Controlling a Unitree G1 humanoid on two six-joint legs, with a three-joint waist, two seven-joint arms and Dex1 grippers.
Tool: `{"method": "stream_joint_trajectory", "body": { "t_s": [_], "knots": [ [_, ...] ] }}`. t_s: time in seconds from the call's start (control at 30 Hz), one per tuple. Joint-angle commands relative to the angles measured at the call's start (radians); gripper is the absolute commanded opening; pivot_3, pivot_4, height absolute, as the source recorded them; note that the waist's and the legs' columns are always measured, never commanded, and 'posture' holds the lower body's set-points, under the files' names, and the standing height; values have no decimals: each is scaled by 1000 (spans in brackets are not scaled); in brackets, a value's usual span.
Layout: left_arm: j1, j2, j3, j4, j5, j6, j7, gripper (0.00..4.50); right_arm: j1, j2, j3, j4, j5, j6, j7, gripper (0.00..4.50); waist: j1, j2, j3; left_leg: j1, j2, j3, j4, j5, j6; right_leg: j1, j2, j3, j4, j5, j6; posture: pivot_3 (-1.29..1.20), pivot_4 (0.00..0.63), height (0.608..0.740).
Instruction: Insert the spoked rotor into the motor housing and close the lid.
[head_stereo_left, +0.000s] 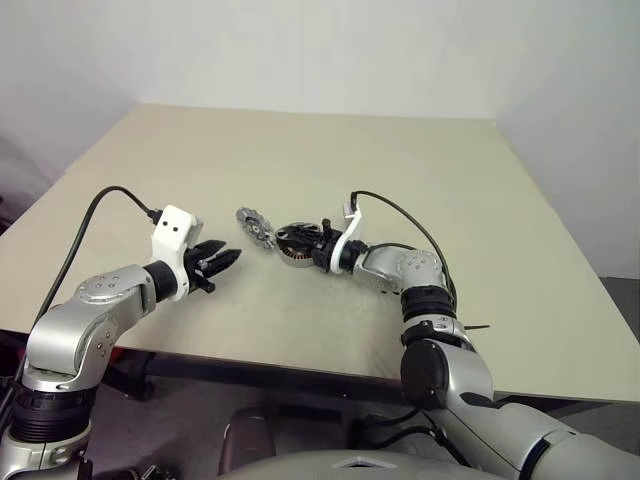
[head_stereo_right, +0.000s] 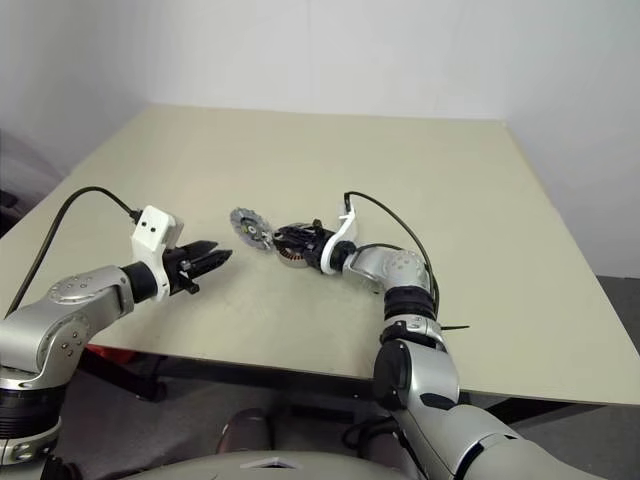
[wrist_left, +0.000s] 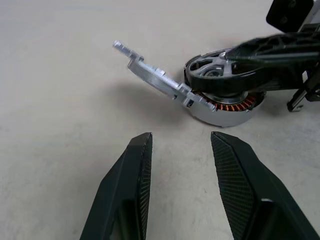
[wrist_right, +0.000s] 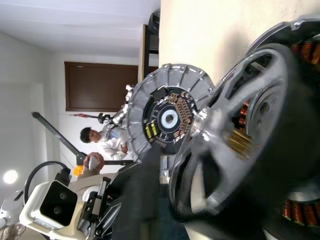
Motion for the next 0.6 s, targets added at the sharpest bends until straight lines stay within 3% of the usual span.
{"method": "stream_joint_trajectory", "body": {
  "t_s": [0.03,0.6],
  "knots": [
    [-9,8,25,-21,1,-17,2,1971,-38,0,-13,-27,30,4,-15,2554,0,0,0,0,0,0,0,0,0,0,0,0,0,0,0,0,0,740],
    [-14,-10,14,-18,4,-25,12,1971,26,-66,30,-178,34,161,-11,2554,2,0,0,0,0,0,0,0,0,0,0,0,0,0,0,0,0,740]
  ]
}}
